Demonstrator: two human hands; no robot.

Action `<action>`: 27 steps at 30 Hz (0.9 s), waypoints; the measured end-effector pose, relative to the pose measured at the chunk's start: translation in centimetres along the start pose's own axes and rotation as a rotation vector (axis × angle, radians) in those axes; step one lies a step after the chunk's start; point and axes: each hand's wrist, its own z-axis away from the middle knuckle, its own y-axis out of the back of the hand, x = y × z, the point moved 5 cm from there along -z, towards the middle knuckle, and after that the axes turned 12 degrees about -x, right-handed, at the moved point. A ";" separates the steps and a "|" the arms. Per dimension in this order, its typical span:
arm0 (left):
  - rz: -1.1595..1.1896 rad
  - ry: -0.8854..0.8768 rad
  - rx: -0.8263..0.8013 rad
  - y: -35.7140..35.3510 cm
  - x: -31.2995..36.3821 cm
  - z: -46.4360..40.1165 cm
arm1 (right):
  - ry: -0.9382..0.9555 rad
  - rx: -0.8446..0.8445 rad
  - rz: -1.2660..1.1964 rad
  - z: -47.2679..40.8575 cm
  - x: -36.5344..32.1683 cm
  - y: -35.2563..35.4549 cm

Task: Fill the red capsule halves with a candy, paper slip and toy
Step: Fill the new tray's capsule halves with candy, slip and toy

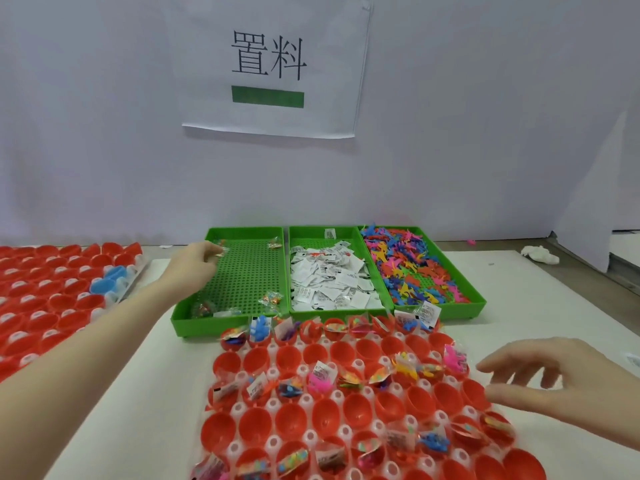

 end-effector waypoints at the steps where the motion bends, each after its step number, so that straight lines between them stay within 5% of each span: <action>1: -0.058 0.014 -0.019 -0.2 -0.5 -0.9 | 0.012 0.056 -0.005 -0.1 0.2 0.3; 8: -0.631 -0.011 -0.282 -2.8 -1.2 -5.4 | -0.050 0.202 0.081 0.1 1.9 0.8; 13: -0.849 -0.024 -0.289 -3.7 -0.9 -5.2 | -0.075 0.211 0.078 -1.8 4.6 0.2; 17: -0.799 -0.255 -0.202 -2.5 1.2 -2.5 | 0.026 0.222 -0.075 -4.9 2.0 1.5; 21: -0.641 -0.242 -0.396 -2.5 0.7 0.0 | 0.052 0.297 -0.043 -10.4 1.2 2.2; 27: -0.594 -0.129 -0.391 -1.9 -0.1 0.4 | -0.221 -0.069 0.196 -17.2 3.5 -0.5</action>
